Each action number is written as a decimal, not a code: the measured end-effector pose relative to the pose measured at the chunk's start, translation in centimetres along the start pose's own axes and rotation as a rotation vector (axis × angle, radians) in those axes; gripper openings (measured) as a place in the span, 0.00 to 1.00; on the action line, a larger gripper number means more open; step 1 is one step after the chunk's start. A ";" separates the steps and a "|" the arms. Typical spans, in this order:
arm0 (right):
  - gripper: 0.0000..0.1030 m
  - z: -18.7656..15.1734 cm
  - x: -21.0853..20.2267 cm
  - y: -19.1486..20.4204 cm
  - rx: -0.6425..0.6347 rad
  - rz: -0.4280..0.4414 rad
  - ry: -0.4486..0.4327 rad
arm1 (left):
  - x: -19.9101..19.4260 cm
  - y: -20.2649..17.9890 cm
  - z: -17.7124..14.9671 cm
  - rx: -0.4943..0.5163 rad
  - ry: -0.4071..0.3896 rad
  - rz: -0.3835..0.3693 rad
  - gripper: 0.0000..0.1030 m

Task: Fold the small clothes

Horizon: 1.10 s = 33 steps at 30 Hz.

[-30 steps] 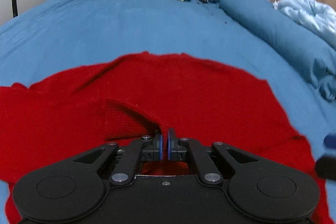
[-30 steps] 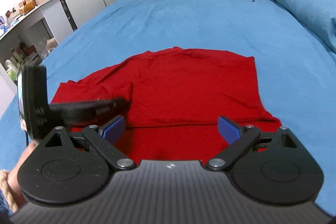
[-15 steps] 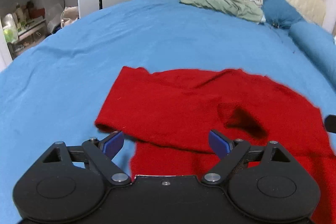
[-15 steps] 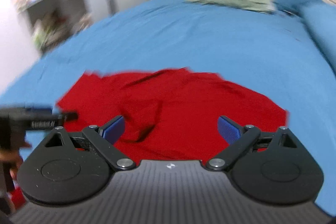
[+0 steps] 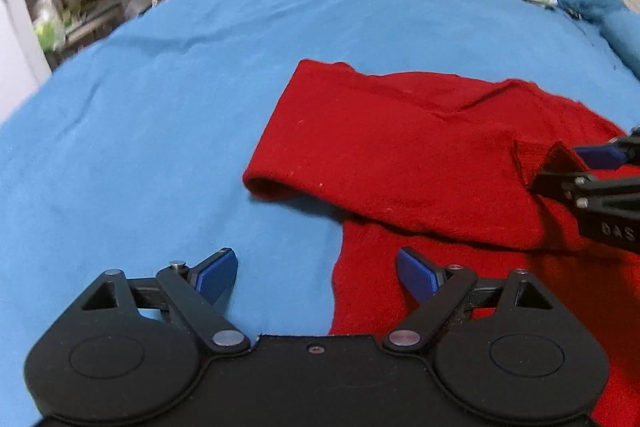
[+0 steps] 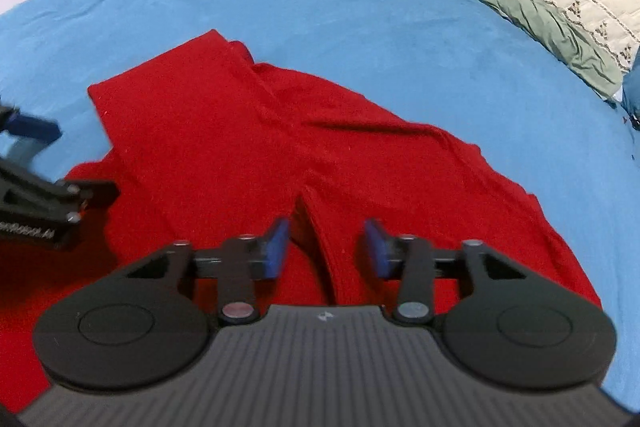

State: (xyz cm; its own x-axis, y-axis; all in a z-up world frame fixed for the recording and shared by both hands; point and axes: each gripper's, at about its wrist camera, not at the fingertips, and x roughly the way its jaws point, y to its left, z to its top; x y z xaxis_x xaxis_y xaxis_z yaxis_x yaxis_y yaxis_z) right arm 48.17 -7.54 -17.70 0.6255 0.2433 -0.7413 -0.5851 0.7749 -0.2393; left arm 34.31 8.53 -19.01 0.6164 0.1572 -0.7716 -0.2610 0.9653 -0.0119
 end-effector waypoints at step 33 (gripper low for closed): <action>0.20 -14.2 -9.2 -19.8 0.756 -0.388 -0.220 | 2.5 0.5 0.4 -0.031 -0.143 -0.005 0.84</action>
State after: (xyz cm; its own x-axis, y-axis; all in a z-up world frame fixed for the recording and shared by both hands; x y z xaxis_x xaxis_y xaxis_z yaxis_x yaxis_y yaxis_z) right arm 46.69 -33.34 -15.04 0.8402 -0.0713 -0.5376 0.1401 0.9862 0.0880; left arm 35.99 9.46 -20.66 0.7169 0.1825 -0.6729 -0.2792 0.9595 -0.0372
